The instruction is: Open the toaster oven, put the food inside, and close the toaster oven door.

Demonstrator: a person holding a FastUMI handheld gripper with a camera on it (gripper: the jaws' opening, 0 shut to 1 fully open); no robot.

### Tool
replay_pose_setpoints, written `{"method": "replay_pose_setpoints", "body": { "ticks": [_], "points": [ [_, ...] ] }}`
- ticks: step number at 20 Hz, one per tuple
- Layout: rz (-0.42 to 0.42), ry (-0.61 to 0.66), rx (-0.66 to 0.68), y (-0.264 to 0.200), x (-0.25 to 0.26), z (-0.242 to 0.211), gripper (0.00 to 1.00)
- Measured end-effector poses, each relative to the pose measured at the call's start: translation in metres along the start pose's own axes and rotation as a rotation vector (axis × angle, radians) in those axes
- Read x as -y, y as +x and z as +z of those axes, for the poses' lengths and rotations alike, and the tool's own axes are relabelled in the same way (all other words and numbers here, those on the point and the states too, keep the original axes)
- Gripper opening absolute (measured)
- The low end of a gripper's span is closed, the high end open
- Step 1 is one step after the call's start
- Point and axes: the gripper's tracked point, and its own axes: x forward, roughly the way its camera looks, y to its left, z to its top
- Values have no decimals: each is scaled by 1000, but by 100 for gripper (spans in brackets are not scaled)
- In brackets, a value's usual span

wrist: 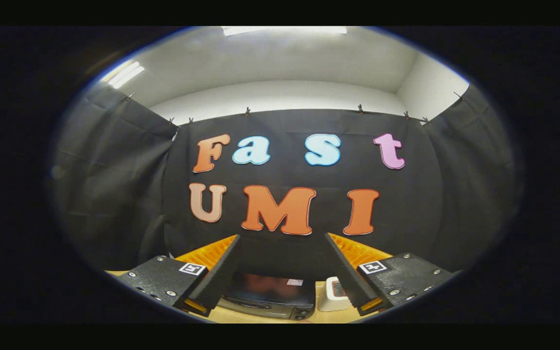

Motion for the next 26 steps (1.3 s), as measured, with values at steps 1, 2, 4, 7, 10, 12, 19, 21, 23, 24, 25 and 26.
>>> {"method": "replay_pose_setpoints", "body": {
  "ticks": [1,2,4,7,10,12,19,21,23,24,25,26],
  "points": [
    [0,-1,-4,0,0,0,98],
    [5,5,-10,0,-2,-2,98],
    [12,15,-19,0,-5,-4,98],
    [13,8,-18,1,-5,-4,98],
    [11,14,-33,3,-3,-8,98],
    [8,14,-43,3,-2,-12,98],
    [9,22,-102,10,-6,-39,98],
    [6,27,-135,14,-8,-55,99],
    [4,34,-177,17,-12,-75,99],
    [5,37,-201,20,-15,-87,99],
    [8,44,-230,22,-19,-99,99],
    [16,56,-268,24,-24,-114,99]
  ]
}}
